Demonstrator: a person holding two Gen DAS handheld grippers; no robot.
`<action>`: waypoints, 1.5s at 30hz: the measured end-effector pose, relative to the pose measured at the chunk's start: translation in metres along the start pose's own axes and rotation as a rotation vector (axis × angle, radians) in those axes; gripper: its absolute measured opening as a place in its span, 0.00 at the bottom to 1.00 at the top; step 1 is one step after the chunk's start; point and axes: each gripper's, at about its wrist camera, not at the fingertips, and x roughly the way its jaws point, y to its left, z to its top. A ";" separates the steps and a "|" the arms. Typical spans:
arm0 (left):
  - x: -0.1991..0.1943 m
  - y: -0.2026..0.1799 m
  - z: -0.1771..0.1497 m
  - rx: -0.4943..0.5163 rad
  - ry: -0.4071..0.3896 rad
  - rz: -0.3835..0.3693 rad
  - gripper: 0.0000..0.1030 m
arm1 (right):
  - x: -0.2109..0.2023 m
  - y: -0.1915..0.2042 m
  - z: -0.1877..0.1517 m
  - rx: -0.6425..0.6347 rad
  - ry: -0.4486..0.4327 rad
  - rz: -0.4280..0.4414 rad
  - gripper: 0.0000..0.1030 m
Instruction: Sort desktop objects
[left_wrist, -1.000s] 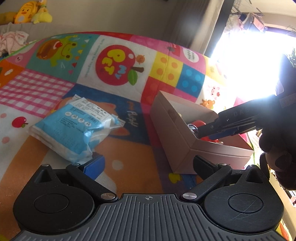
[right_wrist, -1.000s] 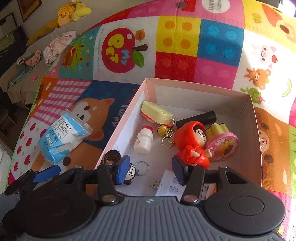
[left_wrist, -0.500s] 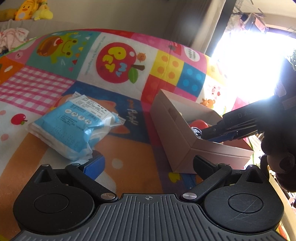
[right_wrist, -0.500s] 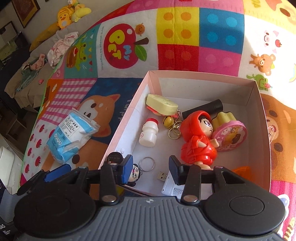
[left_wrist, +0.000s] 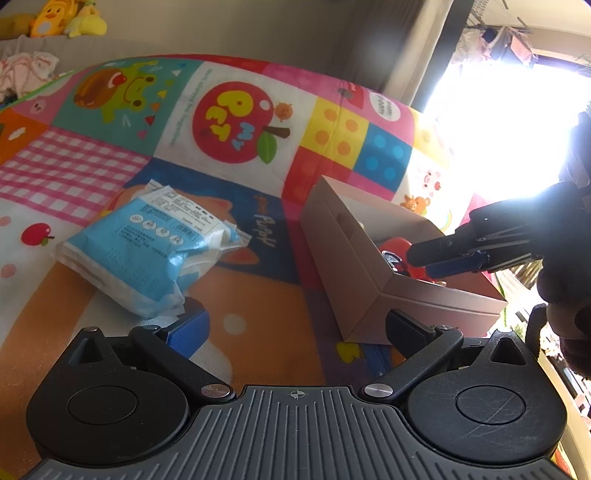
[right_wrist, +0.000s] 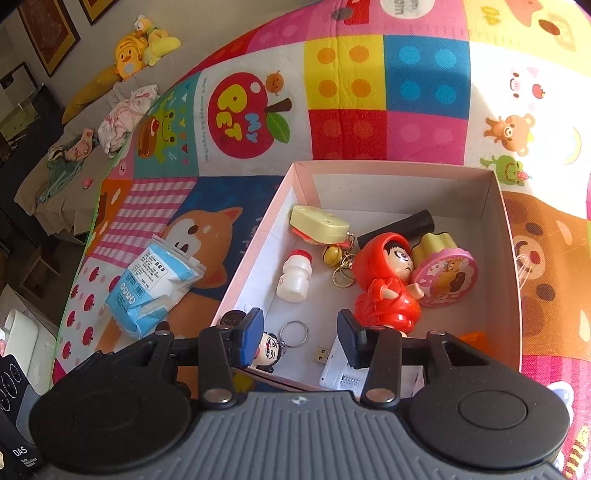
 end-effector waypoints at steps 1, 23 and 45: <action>0.000 0.000 0.000 0.000 0.000 0.000 1.00 | -0.008 -0.001 -0.002 -0.004 -0.025 -0.009 0.46; -0.023 -0.014 0.023 0.199 -0.111 0.220 1.00 | -0.110 -0.012 -0.163 -0.105 -0.338 -0.335 1.00; -0.016 -0.014 0.003 0.288 0.109 0.293 0.64 | -0.084 0.014 -0.197 -0.155 -0.218 -0.162 1.00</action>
